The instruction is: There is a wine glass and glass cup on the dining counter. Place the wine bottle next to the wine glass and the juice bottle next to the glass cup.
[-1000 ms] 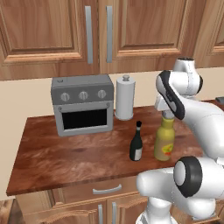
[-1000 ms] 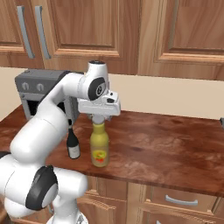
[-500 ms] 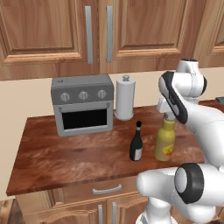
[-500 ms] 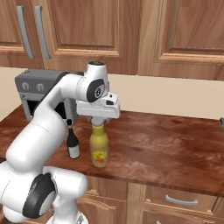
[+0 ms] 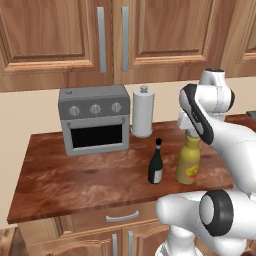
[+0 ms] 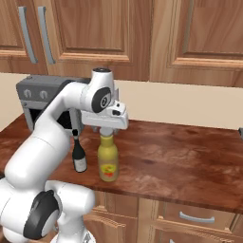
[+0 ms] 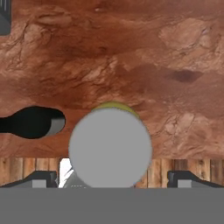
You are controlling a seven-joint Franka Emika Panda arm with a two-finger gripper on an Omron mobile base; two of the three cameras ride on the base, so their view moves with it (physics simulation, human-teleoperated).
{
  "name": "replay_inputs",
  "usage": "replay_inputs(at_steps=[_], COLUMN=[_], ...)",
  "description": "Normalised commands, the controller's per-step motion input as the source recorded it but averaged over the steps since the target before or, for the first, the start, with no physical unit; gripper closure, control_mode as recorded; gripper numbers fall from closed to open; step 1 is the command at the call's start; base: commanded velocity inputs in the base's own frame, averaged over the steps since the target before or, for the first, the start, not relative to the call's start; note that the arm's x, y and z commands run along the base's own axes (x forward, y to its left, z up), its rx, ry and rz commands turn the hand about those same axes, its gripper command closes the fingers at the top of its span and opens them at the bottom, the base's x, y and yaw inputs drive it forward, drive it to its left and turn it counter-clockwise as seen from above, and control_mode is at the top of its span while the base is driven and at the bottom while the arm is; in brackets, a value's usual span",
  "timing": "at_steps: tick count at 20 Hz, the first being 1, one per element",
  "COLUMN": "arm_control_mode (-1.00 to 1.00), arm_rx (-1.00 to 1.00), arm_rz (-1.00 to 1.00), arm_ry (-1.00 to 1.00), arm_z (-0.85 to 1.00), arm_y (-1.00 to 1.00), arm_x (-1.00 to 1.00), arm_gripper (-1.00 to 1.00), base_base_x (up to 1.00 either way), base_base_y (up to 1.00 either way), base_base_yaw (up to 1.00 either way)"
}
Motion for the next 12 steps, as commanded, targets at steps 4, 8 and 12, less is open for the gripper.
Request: replay_inputs(at_steps=[4,8,12], arm_control_mode=[-1.0,-1.0,-1.0], arm_rx=[0.0,0.0,0.0], arm_rz=[-0.01,-0.02,-0.03], arm_ry=[0.0,0.0,0.0], arm_z=[-0.03,-0.07,-0.15], arm_y=[0.04,0.0,0.0], arm_x=[0.15,0.12,0.02], arm_gripper=[-1.0,-1.0,-1.0], base_base_x=[0.0,0.0,0.0], base_base_y=[0.0,0.0,0.0], base_base_yaw=[0.0,0.0,0.0])
